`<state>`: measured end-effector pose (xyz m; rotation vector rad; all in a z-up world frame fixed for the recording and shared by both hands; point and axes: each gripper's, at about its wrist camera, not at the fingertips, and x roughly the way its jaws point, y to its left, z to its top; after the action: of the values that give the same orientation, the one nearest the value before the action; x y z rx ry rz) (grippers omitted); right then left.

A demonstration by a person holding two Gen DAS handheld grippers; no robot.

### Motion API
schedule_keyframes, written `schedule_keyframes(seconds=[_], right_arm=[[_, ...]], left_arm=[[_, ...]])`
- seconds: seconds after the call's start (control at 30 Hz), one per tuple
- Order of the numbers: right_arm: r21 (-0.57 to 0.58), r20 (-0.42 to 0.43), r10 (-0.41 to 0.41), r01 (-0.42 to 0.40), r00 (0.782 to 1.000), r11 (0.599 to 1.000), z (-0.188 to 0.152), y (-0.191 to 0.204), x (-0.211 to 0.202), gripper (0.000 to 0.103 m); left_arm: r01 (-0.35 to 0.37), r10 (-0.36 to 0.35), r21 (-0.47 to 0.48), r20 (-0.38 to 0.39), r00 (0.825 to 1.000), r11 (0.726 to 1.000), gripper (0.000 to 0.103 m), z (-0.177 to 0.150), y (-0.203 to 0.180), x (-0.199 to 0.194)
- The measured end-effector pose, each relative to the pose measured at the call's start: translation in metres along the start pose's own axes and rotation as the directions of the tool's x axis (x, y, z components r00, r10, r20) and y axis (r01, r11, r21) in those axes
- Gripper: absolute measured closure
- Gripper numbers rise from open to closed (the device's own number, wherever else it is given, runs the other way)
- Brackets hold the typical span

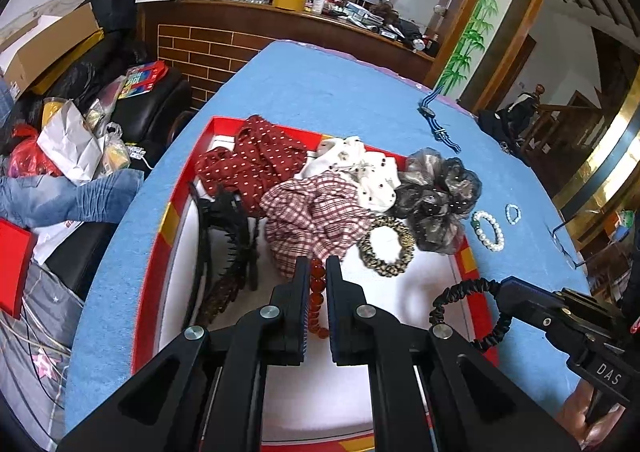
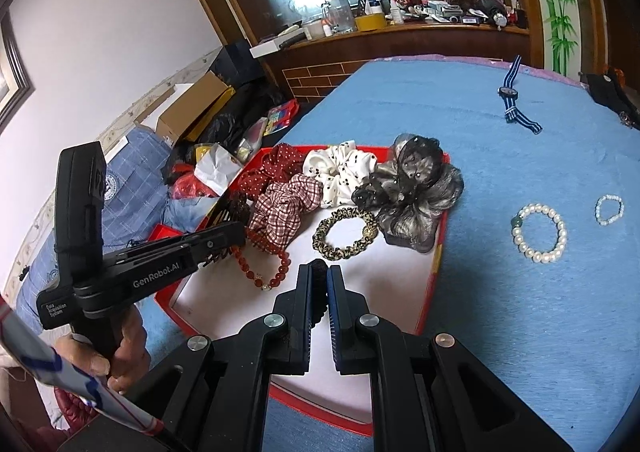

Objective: Organize jewelry
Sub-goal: 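Carry the red and black bracelets over the tray, then open both tools to release the bracelets into the tray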

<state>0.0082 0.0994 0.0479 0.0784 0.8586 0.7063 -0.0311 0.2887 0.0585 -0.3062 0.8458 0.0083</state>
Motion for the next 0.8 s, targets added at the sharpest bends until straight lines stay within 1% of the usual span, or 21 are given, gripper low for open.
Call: schedule_keyframes(seconds=[0.17, 0.5, 0.7, 0.8], right_arm=[[-0.003, -0.028, 0.005, -0.006, 1.000, 1.000, 0.000, 0.001, 0.012, 0.094], [-0.017, -0.081, -0.042, 0.041, 0.996, 0.999, -0.004, 0.003, 0.043, 0.094], [-0.014, -0.098, -0.071, 0.070, 0.993, 0.997, -0.006, -0.001, 0.056, 0.094], [-0.003, -0.101, -0.100, 0.100, 0.990, 0.995, -0.007, -0.007, 0.060, 0.094]], left_arm=[[-0.010, 0.010, -0.011, -0.008, 1.000, 1.000, 0.096, -0.001, 0.006, 0.003], [-0.017, 0.016, -0.016, -0.024, 1.000, 1.000, 0.096, -0.002, 0.010, 0.008], [-0.021, 0.020, -0.016, -0.042, 0.999, 1.000, 0.096, -0.006, 0.009, 0.016], [-0.016, 0.016, -0.009, -0.054, 0.998, 1.000, 0.096, -0.008, 0.005, 0.021]])
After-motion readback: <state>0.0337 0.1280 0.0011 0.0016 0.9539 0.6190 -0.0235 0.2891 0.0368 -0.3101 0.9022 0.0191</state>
